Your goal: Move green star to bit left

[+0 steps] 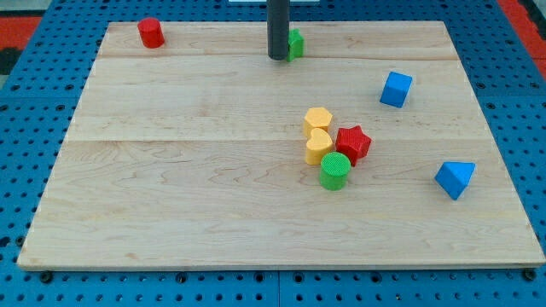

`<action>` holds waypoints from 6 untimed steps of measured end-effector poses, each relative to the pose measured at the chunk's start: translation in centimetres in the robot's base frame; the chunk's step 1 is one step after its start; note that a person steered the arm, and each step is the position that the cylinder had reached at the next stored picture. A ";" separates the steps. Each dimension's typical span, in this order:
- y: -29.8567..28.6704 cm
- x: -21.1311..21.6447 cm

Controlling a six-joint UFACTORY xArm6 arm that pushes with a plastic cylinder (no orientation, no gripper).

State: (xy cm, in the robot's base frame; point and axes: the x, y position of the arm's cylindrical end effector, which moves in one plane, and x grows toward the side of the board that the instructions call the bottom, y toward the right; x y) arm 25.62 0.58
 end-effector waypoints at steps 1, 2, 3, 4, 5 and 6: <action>1.6 0.8; 6.1 3.8; 9.8 0.6; 8.7 -1.2; 4.0 -1.2; 1.7 -1.2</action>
